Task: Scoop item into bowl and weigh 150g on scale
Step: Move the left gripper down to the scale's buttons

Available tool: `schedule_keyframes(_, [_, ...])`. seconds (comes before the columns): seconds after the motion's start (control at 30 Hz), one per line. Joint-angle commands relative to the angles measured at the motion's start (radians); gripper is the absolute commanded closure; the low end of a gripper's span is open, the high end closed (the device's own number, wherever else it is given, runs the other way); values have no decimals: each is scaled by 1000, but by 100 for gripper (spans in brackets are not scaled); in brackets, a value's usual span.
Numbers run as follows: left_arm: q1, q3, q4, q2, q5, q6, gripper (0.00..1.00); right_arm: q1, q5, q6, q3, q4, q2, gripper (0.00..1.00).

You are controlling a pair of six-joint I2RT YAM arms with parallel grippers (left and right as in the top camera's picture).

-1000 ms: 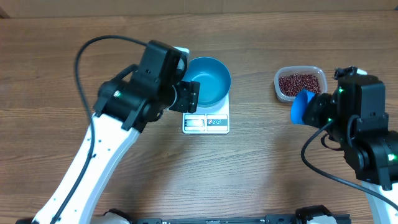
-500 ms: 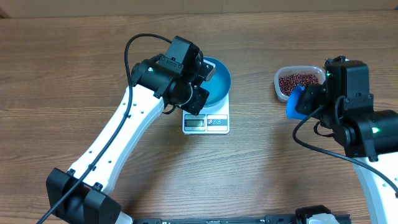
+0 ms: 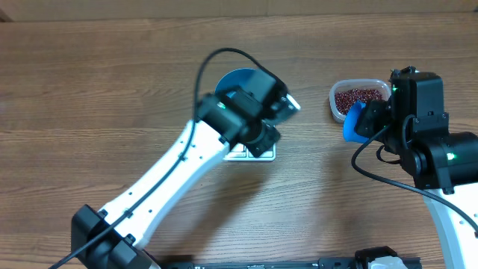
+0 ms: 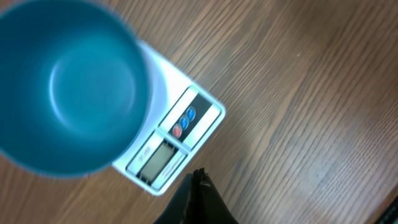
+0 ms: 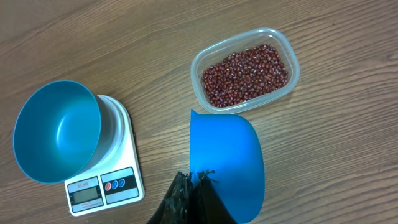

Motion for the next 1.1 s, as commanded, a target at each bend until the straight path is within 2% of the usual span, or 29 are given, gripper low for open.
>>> schedule_keyframes(0.0, [-42,-4,19,-3,-76,-3,96,-5,-4,6,29,8,-4,96])
schedule_keyframes(0.27, [-47,-127,195,-10,-30,-49,96,-5,-3,2,29,8,-4,96])
schedule_keyframes(0.53, [-60,-420,465,-52,-8,-118,96,-5,-4,-27,29,24,-4,96])
schedule_keyframes(1.07, [-56,-583,624,-51,-17,-100,96,-5,-23,-23,29,34,-4,96])
